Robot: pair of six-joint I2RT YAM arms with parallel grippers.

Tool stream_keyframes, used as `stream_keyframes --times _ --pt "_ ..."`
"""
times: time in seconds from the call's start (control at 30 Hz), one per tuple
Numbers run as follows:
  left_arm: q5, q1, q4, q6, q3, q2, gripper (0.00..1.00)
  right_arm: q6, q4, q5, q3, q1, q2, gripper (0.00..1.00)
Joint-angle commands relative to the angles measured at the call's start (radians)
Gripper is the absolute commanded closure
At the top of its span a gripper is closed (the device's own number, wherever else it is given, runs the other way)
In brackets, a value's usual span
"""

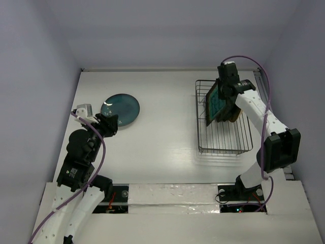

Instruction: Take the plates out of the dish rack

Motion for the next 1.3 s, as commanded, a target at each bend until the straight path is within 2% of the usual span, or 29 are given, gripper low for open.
stream_keyframes --times 0.0,0.37,0.5,0.77,0.83,0.93,0.97,1.07,1.27 --pt "0.016 -0.004 0.057 0.001 0.002 0.006 0.68 -0.021 0.022 0.056 0.116 0.003 -0.074 1.00" --pt "0.018 -0.004 0.059 0.001 0.000 0.000 0.67 -0.008 0.033 0.048 0.209 0.012 -0.175 1.00" --pt "0.018 -0.004 0.057 0.001 0.000 0.000 0.67 0.008 0.037 0.056 0.243 0.032 -0.256 1.00" --pt "0.018 0.005 0.059 0.001 0.000 -0.006 0.67 0.050 0.142 0.047 0.213 0.196 -0.345 1.00" --pt "0.018 0.005 0.056 0.000 0.000 -0.011 0.67 0.083 0.230 -0.010 0.174 0.252 -0.347 1.00" --pt "0.015 0.005 0.056 0.000 0.000 -0.014 0.67 0.174 0.377 -0.192 0.058 0.288 -0.330 1.00" --pt "0.011 0.005 0.054 0.000 0.000 -0.017 0.66 0.220 0.448 -0.296 0.001 0.308 -0.309 1.00" --pt "0.008 0.005 0.051 -0.002 0.000 -0.020 0.65 0.271 0.523 -0.442 -0.063 0.342 -0.267 1.00" --pt "0.016 0.014 0.046 -0.003 -0.001 -0.019 0.64 0.332 0.657 -0.599 -0.197 0.406 -0.177 1.00"
